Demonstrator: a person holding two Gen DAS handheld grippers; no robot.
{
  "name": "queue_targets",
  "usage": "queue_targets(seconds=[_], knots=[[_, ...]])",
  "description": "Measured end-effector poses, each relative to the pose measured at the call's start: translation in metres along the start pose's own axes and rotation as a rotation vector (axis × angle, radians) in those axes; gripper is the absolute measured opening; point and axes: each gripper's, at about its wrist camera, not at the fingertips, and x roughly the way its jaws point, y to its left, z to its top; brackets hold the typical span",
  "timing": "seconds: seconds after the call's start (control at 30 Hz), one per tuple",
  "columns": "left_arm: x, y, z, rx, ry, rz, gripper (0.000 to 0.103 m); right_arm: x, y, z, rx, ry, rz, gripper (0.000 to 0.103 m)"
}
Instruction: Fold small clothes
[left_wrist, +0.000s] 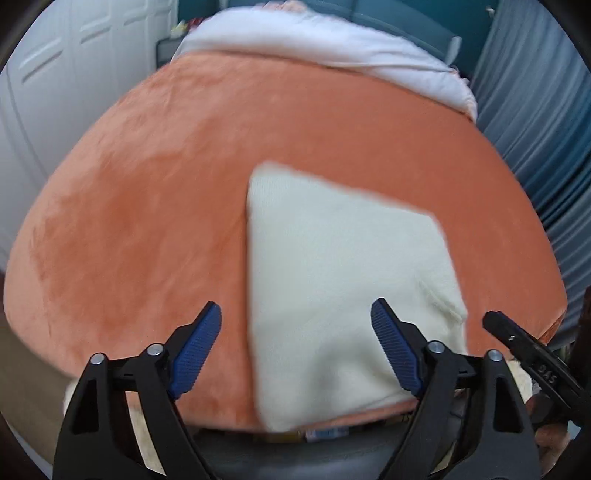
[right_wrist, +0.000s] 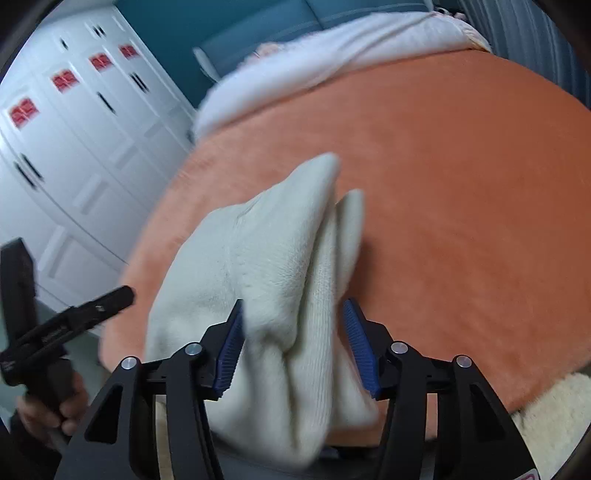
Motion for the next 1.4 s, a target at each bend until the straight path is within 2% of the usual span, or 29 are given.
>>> queue_targets(seconds=[0.03,0.1,0.17,0.23,0.27,0.3,0.33,0.37,0.43,0.53,0.6,0.67,0.77,0.83,0.87,0.93,0.97,1.13,1.2,1.33,1.4], knots=[[-0.004,0.006,-0.006,-0.028,-0.01,-0.028,0.081,-0.001,0.002,-0.007,0.001,0.005,0.012,0.047],[-0.014,0.014,-0.016,-0.058,-0.014,-0.035,0.082,-0.015,0.01,-0.019,-0.024,-0.009,0.066,0.047],[-0.014,0.012,-0.022,-0.059,-0.009,-0.038,0.082,-0.022,0.017,-0.03,-0.079,-0.002,0.061,0.047],[-0.016,0.012,-0.031,-0.05,0.0,-0.025,0.082,-0.022,0.022,-0.037,-0.137,-0.005,0.017,0.045],[-0.016,0.006,-0.032,-0.031,0.002,-0.021,0.082,-0.021,0.024,-0.039,-0.151,-0.005,0.003,0.036],[-0.017,0.001,-0.033,-0.009,-0.002,-0.006,0.082,-0.019,0.029,-0.039,-0.154,-0.001,0.005,0.014],[-0.02,0.004,-0.039,0.011,-0.007,0.012,0.082,-0.016,0.029,-0.039,-0.155,0.011,0.011,0.003],[-0.018,0.0,-0.04,0.039,-0.009,0.04,0.082,-0.017,0.029,-0.042,-0.156,0.014,0.011,0.0],[-0.007,-0.004,-0.044,0.096,0.01,0.106,0.082,-0.013,0.027,-0.046,-0.167,0.012,0.001,0.0],[0.022,-0.002,-0.056,0.136,0.086,0.178,0.083,0.025,0.018,-0.054,-0.19,0.151,-0.111,0.0],[0.032,0.004,-0.06,0.108,0.107,0.172,0.083,0.044,0.004,-0.062,-0.166,0.2,-0.113,0.0],[0.027,0.007,-0.058,0.087,0.096,0.158,0.083,0.035,0.011,-0.058,-0.157,0.192,-0.117,0.0],[0.024,0.005,-0.057,0.113,0.089,0.169,0.083,0.006,0.029,-0.048,-0.171,0.12,-0.078,0.0],[0.027,0.003,-0.059,0.123,0.09,0.178,0.083,0.001,0.035,-0.044,-0.205,0.089,-0.105,0.0],[0.028,0.003,-0.06,0.121,0.092,0.179,0.083,0.01,0.032,-0.044,-0.212,0.107,-0.131,0.0],[0.03,0.0,-0.059,0.117,0.105,0.18,0.083,0.04,0.019,-0.054,-0.215,0.203,-0.177,0.0],[0.027,-0.002,-0.059,0.12,0.1,0.189,0.083,0.047,0.013,-0.058,-0.202,0.21,-0.159,0.0],[0.015,-0.017,-0.06,0.145,0.071,0.202,0.082,0.004,0.027,-0.053,-0.148,0.121,-0.124,0.002],[0.013,-0.024,-0.061,0.149,0.061,0.204,0.083,-0.014,0.028,-0.055,-0.133,0.065,-0.144,0.012],[0.006,-0.039,-0.066,0.182,0.032,0.224,0.087,-0.032,0.029,-0.065,-0.104,0.012,-0.186,0.018],[0.004,-0.044,-0.068,0.194,0.019,0.237,0.089,-0.036,0.025,-0.069,-0.093,0.004,-0.203,0.031]])
